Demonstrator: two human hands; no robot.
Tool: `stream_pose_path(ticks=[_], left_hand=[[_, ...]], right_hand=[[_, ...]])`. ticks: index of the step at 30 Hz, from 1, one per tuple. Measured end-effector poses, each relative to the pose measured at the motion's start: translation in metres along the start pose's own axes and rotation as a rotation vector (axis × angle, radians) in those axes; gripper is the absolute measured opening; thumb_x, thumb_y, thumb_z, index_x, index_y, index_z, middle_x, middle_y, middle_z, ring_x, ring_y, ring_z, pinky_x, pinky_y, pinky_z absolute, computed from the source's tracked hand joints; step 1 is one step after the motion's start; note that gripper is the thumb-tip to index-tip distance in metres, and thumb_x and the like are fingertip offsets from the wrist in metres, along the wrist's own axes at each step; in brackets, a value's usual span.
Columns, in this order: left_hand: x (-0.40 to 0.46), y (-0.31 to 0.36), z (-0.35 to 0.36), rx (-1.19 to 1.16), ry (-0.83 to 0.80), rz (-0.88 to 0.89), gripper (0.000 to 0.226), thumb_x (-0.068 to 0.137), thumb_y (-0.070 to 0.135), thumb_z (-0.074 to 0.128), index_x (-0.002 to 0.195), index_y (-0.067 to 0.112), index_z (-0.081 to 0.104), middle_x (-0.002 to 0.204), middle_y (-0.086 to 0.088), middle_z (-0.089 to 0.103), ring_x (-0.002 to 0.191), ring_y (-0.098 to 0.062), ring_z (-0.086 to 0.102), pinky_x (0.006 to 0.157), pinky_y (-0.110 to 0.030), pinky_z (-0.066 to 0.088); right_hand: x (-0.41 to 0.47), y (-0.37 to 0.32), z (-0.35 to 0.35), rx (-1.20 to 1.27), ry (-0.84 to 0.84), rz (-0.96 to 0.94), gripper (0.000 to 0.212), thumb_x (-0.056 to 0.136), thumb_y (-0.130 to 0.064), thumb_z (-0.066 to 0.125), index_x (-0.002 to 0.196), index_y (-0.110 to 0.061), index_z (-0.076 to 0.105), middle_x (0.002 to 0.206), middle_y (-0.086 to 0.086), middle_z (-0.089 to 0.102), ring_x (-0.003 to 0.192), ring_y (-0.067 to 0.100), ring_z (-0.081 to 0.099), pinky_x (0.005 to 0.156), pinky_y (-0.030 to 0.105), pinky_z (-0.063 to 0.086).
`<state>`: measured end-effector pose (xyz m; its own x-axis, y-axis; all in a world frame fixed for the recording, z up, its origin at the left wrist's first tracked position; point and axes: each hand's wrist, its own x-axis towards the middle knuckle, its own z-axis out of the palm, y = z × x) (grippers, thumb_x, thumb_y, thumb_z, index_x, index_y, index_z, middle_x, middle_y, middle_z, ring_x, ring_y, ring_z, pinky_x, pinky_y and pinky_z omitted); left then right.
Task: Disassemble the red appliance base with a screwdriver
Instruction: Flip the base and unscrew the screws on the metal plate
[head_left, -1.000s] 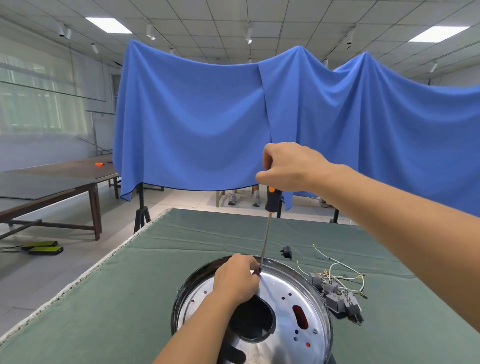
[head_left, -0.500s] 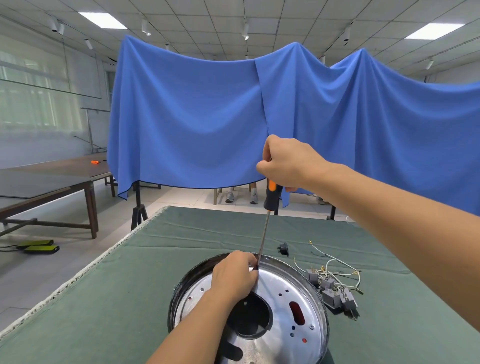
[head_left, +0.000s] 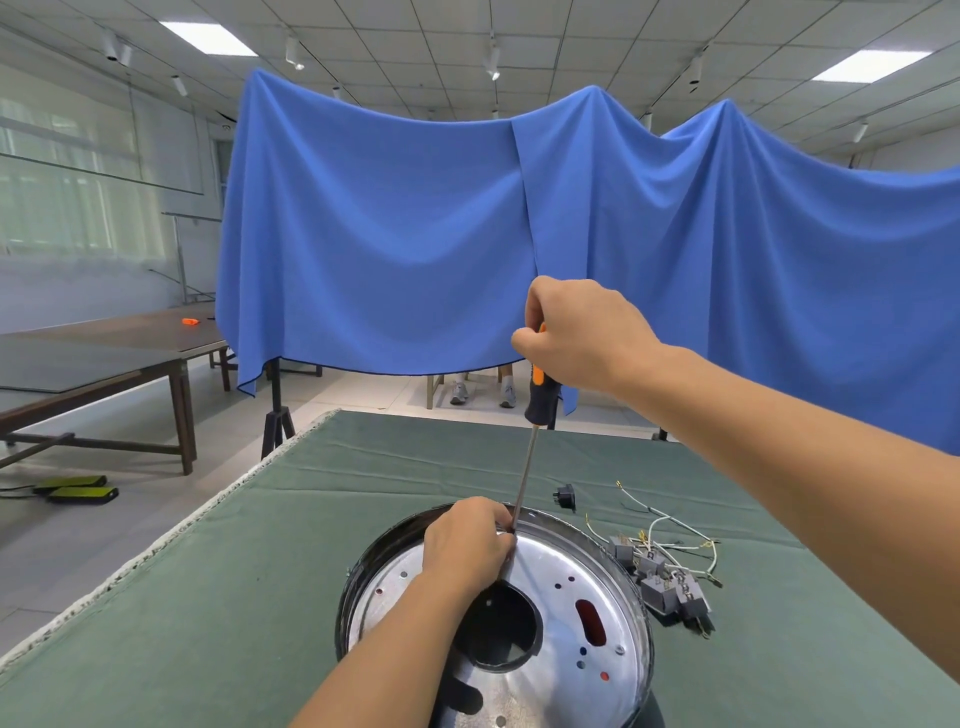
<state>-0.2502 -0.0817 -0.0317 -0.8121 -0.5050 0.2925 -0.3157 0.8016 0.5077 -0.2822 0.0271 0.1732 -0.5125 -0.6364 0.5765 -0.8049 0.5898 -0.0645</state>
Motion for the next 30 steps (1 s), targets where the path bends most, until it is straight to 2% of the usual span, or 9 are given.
stream_pose_path(ticks=[5, 10, 14, 19, 22, 25, 27, 30], left_hand=[[0.0, 0.003, 0.0, 0.037, 0.041, 0.006, 0.014, 0.086, 0.03, 0.061, 0.093, 0.026, 0.071, 0.091, 0.003, 0.07, 0.088, -0.022, 0.063, 0.065, -0.025, 0.038], [0.001, 0.003, 0.001, 0.05, 0.056, -0.012, 0.014, 0.087, 0.025, 0.059, 0.091, 0.024, 0.073, 0.092, 0.004, 0.07, 0.088, -0.019, 0.064, 0.066, -0.024, 0.041], [0.001, 0.003, 0.002, 0.064, 0.062, 0.008, 0.015, 0.088, 0.023, 0.057, 0.09, 0.022, 0.072, 0.093, 0.005, 0.07, 0.087, -0.019, 0.063, 0.066, -0.025, 0.04], [0.002, 0.001, 0.004, 0.078, 0.05, -0.024, 0.017, 0.093, 0.024, 0.046, 0.096, 0.016, 0.06, 0.096, 0.001, 0.066, 0.09, -0.022, 0.059, 0.068, -0.029, 0.039], [0.001, 0.003, 0.004, 0.04, 0.007, -0.052, 0.013, 0.093, 0.02, 0.04, 0.096, 0.013, 0.051, 0.094, -0.003, 0.064, 0.086, -0.025, 0.058, 0.068, -0.033, 0.041], [0.001, 0.004, 0.0, -0.064, -0.015, -0.101, 0.01, 0.087, 0.017, 0.044, 0.091, 0.011, 0.05, 0.089, -0.006, 0.065, 0.083, -0.027, 0.06, 0.072, -0.037, 0.046], [0.002, 0.002, -0.003, -0.121, -0.001, -0.142, 0.008, 0.082, 0.016, 0.047, 0.087, 0.011, 0.051, 0.086, -0.007, 0.065, 0.082, -0.027, 0.059, 0.07, -0.036, 0.045], [0.003, 0.0, -0.006, -0.19, 0.024, -0.176, 0.002, 0.078, 0.016, 0.051, 0.079, 0.014, 0.051, 0.085, -0.005, 0.063, 0.082, -0.026, 0.058, 0.066, -0.032, 0.042]], right_hand=[[-0.001, 0.003, 0.002, -0.001, 0.104, -0.051, 0.016, 0.085, -0.022, 0.051, 0.093, -0.009, 0.055, 0.086, 0.007, 0.062, 0.078, 0.031, 0.058, 0.061, 0.035, 0.041], [0.004, 0.011, -0.014, 0.034, 0.35, -0.023, 0.012, 0.083, -0.024, 0.053, 0.085, -0.012, 0.057, 0.078, 0.003, 0.06, 0.07, 0.029, 0.053, 0.057, 0.031, 0.03], [-0.003, 0.018, -0.012, 0.056, 0.466, -0.026, 0.014, 0.087, -0.02, 0.049, 0.087, -0.01, 0.058, 0.085, 0.004, 0.059, 0.072, 0.031, 0.055, 0.061, 0.033, 0.037], [-0.029, 0.025, 0.023, 0.068, 0.449, -0.028, 0.023, 0.098, -0.028, 0.049, 0.098, -0.01, 0.062, 0.102, 0.005, 0.056, 0.073, 0.036, 0.058, 0.066, 0.037, 0.046], [-0.053, 0.028, 0.057, 0.196, 0.395, -0.015, 0.021, 0.096, -0.03, 0.055, 0.096, -0.011, 0.064, 0.102, 0.002, 0.055, 0.075, 0.029, 0.059, 0.064, 0.032, 0.041], [-0.077, 0.031, 0.09, 0.309, 0.361, 0.031, 0.016, 0.093, -0.027, 0.062, 0.093, -0.012, 0.066, 0.097, -0.001, 0.056, 0.073, 0.023, 0.059, 0.063, 0.031, 0.045], [-0.09, 0.034, 0.108, 0.37, 0.359, 0.08, 0.011, 0.09, -0.025, 0.065, 0.09, -0.014, 0.067, 0.092, -0.006, 0.054, 0.068, 0.017, 0.057, 0.06, 0.026, 0.041], [-0.104, 0.038, 0.129, 0.465, 0.316, 0.16, 0.007, 0.087, -0.025, 0.069, 0.086, -0.019, 0.066, 0.09, -0.012, 0.053, 0.068, 0.004, 0.053, 0.059, 0.01, 0.036]])
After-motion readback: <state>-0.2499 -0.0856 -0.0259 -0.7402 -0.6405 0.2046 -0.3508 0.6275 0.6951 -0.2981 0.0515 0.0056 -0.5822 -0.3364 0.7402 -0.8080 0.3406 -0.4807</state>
